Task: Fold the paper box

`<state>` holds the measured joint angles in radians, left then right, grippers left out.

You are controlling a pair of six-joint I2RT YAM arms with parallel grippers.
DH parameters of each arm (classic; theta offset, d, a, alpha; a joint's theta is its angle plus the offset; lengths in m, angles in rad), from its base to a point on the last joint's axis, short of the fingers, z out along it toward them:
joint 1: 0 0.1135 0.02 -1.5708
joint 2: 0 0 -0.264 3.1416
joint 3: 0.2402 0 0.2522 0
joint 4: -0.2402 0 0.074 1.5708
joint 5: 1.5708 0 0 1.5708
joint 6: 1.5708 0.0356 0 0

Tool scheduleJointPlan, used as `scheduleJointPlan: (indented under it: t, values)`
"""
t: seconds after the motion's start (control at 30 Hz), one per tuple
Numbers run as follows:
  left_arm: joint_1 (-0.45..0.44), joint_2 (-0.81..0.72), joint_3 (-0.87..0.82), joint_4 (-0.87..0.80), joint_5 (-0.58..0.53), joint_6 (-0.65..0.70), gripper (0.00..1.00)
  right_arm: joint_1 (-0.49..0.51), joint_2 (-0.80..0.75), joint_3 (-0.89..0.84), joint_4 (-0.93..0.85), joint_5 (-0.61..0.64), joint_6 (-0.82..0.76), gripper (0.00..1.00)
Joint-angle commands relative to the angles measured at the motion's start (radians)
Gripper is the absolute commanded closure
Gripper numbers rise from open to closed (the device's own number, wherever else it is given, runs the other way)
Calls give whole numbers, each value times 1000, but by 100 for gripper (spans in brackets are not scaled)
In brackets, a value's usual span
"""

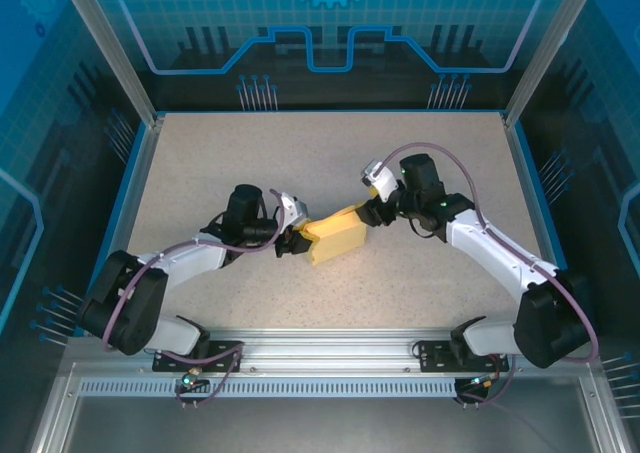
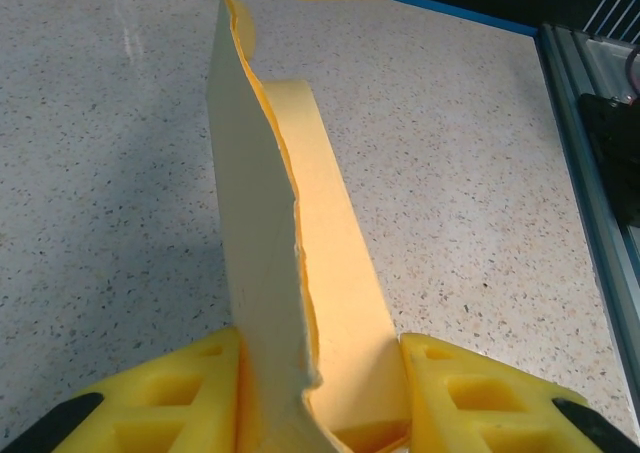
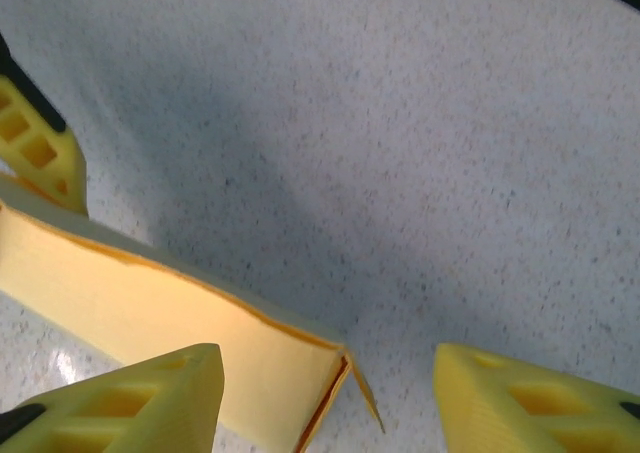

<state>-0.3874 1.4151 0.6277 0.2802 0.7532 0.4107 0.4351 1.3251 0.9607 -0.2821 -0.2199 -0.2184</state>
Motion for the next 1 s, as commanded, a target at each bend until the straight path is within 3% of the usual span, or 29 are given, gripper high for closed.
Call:
scheduleJointPlan:
  t: [0.0,0.5,0.8,0.97]
  values:
    - [10,19,65,-66,65,86,65,13,-48,10,-101,47,-48,42]
    - [9,55,184,-319,30,239,61,-87,25,52,-165,-22,-148,45]
    - [8,50,185,-332,6,243,61,-71,98,55,-149,-72,-168,54]
    - [7,54,189,-332,-4,237,61,-69,109,59,-156,-76,-165,65]
